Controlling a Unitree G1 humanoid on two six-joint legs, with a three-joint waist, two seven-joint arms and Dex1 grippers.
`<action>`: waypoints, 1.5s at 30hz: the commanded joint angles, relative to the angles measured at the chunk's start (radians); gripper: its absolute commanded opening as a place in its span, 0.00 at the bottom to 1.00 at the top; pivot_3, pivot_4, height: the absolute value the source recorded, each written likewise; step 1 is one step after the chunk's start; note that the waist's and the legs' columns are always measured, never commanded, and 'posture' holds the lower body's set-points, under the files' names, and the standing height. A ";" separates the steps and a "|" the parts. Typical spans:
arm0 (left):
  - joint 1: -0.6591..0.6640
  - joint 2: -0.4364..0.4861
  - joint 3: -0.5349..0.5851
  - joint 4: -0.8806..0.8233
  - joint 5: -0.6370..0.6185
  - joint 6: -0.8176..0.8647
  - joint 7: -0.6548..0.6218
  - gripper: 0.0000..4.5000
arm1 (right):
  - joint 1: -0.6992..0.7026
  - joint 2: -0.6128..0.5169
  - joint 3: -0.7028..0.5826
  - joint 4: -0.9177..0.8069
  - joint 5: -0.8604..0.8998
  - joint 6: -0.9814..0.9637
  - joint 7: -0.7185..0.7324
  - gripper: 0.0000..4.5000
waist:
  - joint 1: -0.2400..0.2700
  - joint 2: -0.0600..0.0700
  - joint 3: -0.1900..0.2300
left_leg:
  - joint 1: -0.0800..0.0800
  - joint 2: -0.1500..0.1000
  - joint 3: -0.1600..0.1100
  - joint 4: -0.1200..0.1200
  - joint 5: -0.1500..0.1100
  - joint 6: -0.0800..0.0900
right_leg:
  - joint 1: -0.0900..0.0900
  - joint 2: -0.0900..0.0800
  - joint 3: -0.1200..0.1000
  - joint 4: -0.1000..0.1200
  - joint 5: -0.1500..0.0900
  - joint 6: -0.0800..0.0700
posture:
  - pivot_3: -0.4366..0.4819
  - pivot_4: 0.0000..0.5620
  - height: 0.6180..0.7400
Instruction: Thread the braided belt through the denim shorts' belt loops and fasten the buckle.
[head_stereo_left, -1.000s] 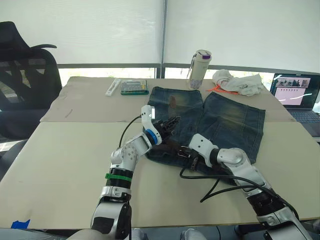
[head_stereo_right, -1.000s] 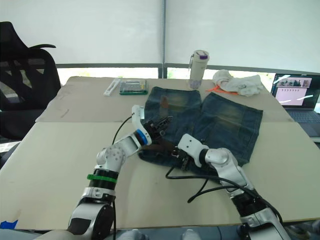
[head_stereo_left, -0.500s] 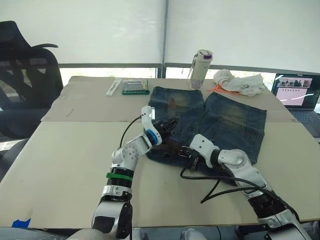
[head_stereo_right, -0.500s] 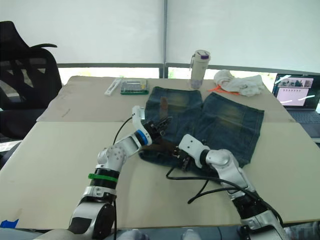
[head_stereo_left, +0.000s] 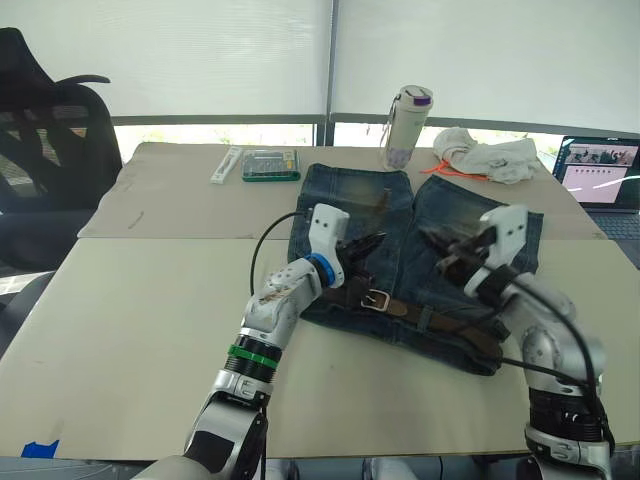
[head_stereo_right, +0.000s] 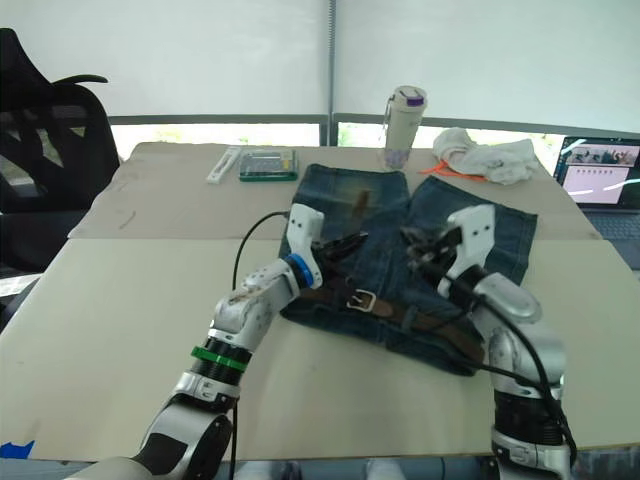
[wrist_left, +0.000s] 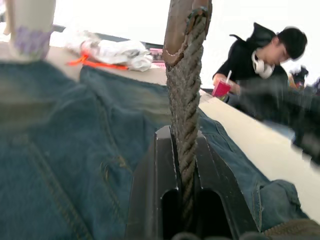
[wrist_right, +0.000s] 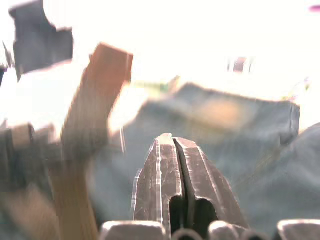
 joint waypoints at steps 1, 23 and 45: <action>-0.007 0.003 -0.052 -0.028 0.086 -0.099 0.005 0.00 | -0.027 0.042 -0.056 -0.109 0.175 0.144 -0.131 0.36 | 0.000 0.000 0.000 | 0.000 0.000 0.000 0.000 -0.002 0.003 | 0.000 0.000 0.000 0.000 0.000 0.000 | 0.48 0.27 0.97; -0.002 -0.008 -0.089 0.021 0.217 -0.227 0.018 0.00 | -0.077 0.143 -0.040 -0.118 0.368 0.244 -0.480 0.39 | -0.003 0.001 0.000 | 0.000 -0.001 0.001 0.001 -0.001 0.009 | 0.001 0.001 0.000 0.002 0.001 0.001 | 0.48 0.27 0.97; -0.091 0.124 0.045 0.246 0.134 -0.323 -0.185 0.75 | 0.197 -0.408 0.088 -0.135 0.099 0.221 -0.240 0.00 | -0.003 0.001 0.000 | 0.000 -0.002 0.002 0.003 -0.001 0.009 | 0.002 0.001 0.001 0.001 0.001 0.002 | 0.48 0.27 0.97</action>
